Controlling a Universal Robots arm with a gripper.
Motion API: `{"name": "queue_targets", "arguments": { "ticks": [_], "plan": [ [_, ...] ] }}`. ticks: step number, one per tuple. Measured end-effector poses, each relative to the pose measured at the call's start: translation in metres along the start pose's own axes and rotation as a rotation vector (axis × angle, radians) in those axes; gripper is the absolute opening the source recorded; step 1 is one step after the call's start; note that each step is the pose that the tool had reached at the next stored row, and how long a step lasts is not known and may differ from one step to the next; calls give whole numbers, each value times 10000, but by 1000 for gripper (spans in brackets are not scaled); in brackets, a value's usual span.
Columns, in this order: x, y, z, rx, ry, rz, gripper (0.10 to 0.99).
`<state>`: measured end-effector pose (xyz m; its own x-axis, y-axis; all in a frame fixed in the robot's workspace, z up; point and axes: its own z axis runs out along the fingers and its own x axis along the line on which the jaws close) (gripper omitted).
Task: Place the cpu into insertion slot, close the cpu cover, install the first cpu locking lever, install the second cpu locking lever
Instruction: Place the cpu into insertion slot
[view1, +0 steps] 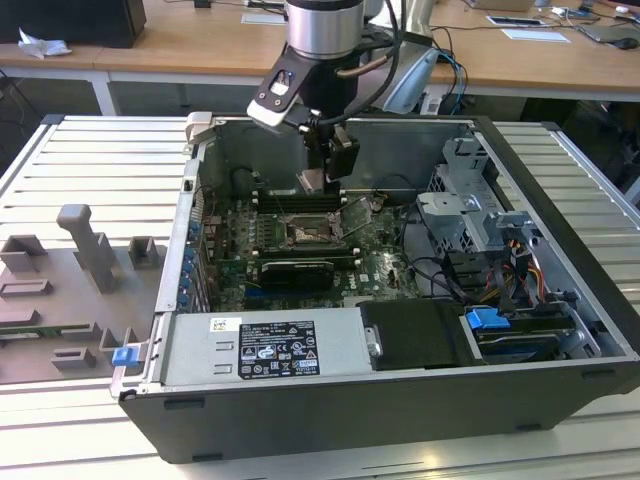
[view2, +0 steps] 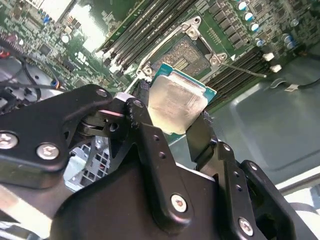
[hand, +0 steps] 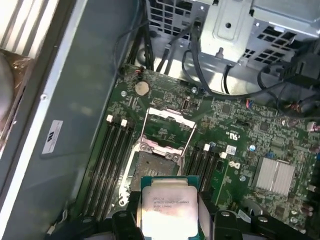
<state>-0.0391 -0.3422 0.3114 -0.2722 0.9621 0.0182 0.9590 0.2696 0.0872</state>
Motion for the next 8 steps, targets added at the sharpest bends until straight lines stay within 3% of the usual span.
{"name": "queue_targets", "arguments": {
  "ticks": [8],
  "plan": [
    [-3, -15, 168, -29, -148, 1683, 541]
  ]
}}
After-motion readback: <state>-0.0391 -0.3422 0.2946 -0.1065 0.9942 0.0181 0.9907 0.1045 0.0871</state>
